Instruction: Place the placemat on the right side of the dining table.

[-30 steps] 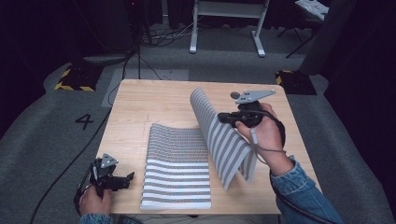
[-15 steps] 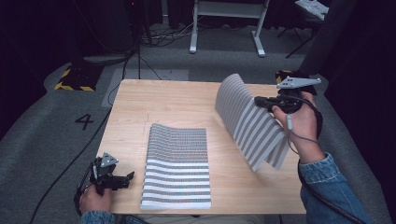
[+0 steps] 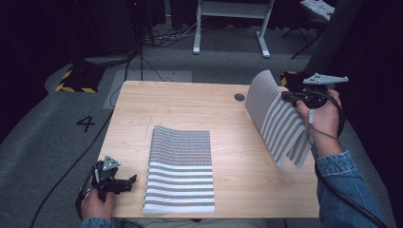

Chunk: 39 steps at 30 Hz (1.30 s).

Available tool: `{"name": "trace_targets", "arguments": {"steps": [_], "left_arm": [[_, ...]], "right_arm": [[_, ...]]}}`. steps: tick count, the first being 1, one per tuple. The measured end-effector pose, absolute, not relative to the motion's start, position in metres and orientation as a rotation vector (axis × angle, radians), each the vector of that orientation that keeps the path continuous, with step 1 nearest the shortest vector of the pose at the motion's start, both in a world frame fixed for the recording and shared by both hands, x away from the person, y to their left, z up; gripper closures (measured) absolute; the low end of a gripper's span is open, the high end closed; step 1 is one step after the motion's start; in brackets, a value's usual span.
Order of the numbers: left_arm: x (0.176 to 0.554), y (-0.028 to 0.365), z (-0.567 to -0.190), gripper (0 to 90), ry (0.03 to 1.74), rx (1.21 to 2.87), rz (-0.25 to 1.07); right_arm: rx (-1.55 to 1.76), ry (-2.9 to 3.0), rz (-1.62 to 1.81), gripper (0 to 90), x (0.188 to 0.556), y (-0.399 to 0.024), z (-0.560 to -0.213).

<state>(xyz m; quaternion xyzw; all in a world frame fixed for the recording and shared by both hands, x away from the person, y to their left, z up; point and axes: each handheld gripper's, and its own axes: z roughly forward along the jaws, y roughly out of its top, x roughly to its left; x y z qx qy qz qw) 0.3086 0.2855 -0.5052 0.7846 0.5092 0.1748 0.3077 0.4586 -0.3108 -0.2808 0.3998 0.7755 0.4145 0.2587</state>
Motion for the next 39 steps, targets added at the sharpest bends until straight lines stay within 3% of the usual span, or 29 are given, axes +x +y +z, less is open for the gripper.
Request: {"name": "trace_targets", "arguments": {"steps": [14,27,36,38,39], "left_arm": [[0.309,0.285,-0.505,0.0,1.347,2.074,0.460],[0.309,0.285,-0.505,0.0,1.347,2.074,0.460],[0.309,0.285,-0.505,0.0,1.347,2.074,0.460],[0.309,0.285,-0.505,0.0,1.347,2.074,0.460],[0.309,0.285,-0.505,0.0,1.347,2.074,0.459]], "right_arm": [[1.091,2.043,1.033,88.5,0.452,-0.339,-0.280],[1.027,2.303,1.115,88.3,0.440,-0.268,-0.348],[1.050,2.397,1.154,87.6,0.436,-0.252,-0.387],[1.053,2.413,1.168,86.1,0.434,-0.249,-0.395],[1.069,2.427,1.201,80.1,0.432,-0.246,-0.401]]}}
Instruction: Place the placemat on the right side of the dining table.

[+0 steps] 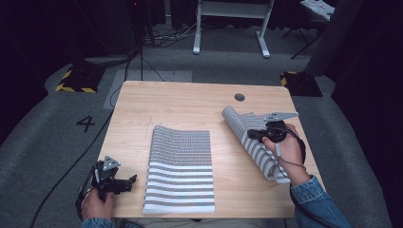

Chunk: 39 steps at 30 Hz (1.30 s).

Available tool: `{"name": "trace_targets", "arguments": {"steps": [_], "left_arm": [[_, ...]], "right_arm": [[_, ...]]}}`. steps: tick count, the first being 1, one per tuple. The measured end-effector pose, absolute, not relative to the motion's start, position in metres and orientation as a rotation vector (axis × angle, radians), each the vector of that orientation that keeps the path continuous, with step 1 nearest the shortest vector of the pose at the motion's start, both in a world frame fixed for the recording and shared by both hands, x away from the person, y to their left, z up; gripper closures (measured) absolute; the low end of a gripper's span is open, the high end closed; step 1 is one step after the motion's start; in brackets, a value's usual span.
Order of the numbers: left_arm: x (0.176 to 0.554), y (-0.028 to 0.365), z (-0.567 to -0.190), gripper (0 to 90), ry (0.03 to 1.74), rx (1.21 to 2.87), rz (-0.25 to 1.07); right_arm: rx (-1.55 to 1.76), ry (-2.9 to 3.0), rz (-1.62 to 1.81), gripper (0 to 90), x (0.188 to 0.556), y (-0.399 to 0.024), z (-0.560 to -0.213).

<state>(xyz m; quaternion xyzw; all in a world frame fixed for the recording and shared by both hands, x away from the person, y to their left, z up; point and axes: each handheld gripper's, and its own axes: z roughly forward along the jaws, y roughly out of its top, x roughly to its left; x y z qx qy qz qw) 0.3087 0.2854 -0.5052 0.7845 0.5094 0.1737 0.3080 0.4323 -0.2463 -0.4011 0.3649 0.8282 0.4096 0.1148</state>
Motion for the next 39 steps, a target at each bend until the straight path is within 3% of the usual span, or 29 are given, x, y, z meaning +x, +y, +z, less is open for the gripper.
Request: {"name": "trace_targets", "arguments": {"steps": [3,8,15,24,30,39], "left_arm": [[0.309,0.285,-0.505,0.0,1.347,2.073,0.461],[0.309,0.285,-0.505,0.0,1.347,2.073,0.463],[0.309,0.285,-0.505,0.0,1.348,2.073,0.463],[0.311,0.285,-0.505,0.0,1.356,2.075,0.467],[0.310,0.284,-0.505,0.0,1.358,2.073,0.469],[0.310,0.284,-0.505,0.0,1.365,2.066,0.470]], "right_arm": [[1.054,2.370,1.253,55.3,0.428,-0.243,-0.400],[1.027,2.266,1.268,44.7,0.413,-0.247,-0.382],[1.113,2.218,1.196,43.5,0.388,-0.279,-0.391],[1.310,2.182,1.006,42.0,0.366,-0.338,-0.441],[1.371,2.232,0.944,44.6,0.359,-0.344,-0.466],[1.376,2.276,0.856,40.2,0.359,-0.337,-0.487]]}}
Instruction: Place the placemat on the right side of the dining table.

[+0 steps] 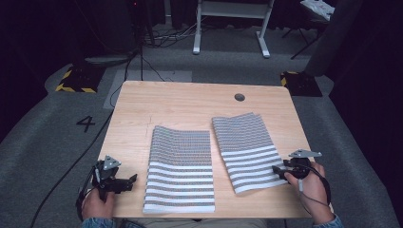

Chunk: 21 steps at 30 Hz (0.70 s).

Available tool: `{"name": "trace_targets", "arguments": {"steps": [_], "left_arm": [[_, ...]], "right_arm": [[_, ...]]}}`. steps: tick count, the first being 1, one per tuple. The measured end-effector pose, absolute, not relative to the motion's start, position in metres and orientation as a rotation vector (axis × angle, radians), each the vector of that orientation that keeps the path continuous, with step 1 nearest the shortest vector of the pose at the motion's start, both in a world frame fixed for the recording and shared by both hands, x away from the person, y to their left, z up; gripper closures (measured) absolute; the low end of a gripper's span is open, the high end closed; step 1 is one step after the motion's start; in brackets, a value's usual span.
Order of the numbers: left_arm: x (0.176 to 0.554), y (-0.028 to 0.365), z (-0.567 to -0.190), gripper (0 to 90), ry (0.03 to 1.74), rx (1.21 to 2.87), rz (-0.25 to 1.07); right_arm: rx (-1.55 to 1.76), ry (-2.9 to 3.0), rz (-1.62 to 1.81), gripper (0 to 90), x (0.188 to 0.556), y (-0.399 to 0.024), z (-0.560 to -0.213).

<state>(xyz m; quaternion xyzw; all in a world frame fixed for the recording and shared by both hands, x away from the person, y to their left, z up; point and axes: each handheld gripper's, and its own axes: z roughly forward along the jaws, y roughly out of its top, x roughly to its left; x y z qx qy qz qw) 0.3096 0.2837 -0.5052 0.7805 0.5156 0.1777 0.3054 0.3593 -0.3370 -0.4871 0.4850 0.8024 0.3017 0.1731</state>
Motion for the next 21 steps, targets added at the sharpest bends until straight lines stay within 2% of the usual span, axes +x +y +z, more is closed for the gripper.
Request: {"name": "trace_targets", "arguments": {"steps": [4,8,9,10,11,13,14,17,21], "left_arm": [[0.309,0.284,-0.505,0.0,1.365,2.066,0.471],[0.309,0.284,-0.505,0.0,1.365,2.069,0.472],[0.309,0.284,-0.505,0.0,1.365,2.069,0.474],[0.309,0.284,-0.505,0.0,1.365,2.069,0.474],[0.309,0.284,-0.505,0.0,1.365,2.070,0.471],[0.309,0.284,-0.505,0.0,1.365,2.070,0.474],[0.309,0.284,-0.505,0.0,1.365,2.069,0.473],[0.309,0.284,-0.505,0.0,1.365,2.070,0.473],[0.309,0.284,-0.505,0.0,1.365,2.069,0.472]], "right_arm": [[1.351,2.276,0.866,45.4,0.357,-0.336,-0.488],[1.319,2.288,0.862,55.9,0.355,-0.333,-0.486],[1.289,2.290,0.839,63.0,0.353,-0.330,-0.485],[1.289,2.290,0.839,63.0,0.353,-0.330,-0.485],[1.247,2.277,0.792,71.7,0.351,-0.328,-0.483],[1.253,2.277,0.794,74.5,0.350,-0.327,-0.483],[1.259,2.273,0.812,81.6,0.350,-0.328,-0.481],[1.265,2.279,0.846,86.1,0.350,-0.329,-0.476],[1.223,2.256,0.882,87.6,0.346,-0.324,-0.467]]}}
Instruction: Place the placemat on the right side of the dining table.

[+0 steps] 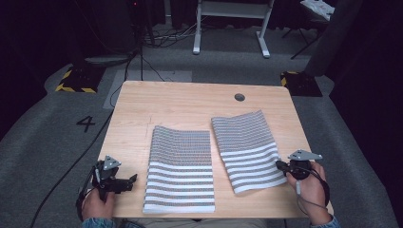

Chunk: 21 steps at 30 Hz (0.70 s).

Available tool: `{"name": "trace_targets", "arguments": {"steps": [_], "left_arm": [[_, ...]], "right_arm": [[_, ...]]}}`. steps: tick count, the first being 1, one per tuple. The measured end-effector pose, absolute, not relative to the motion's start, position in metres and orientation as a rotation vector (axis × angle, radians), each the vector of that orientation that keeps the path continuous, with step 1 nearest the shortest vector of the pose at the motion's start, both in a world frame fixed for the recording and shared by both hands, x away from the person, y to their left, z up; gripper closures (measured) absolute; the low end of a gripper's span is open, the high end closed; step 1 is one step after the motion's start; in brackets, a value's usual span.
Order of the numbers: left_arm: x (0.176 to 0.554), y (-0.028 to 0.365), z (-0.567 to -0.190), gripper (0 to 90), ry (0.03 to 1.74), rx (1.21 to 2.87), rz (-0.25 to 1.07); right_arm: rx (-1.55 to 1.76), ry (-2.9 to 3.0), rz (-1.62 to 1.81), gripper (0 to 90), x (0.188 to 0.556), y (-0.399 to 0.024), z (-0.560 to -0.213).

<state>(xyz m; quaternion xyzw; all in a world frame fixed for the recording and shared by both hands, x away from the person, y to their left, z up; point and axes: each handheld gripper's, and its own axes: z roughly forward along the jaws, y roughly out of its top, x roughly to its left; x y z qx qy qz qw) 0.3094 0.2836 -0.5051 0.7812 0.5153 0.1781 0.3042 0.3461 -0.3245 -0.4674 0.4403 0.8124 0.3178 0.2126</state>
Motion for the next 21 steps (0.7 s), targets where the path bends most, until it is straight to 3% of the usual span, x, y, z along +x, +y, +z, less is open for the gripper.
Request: {"name": "trace_targets", "arguments": {"steps": [7,21], "left_arm": [[0.309,0.284,-0.505,0.0,1.365,2.069,0.472],[0.309,0.284,-0.505,0.0,1.364,2.069,0.471]], "right_arm": [[1.081,2.225,0.908,88.2,0.336,-0.308,-0.439],[0.607,2.279,0.969,88.6,0.301,-0.224,-0.389]]}}
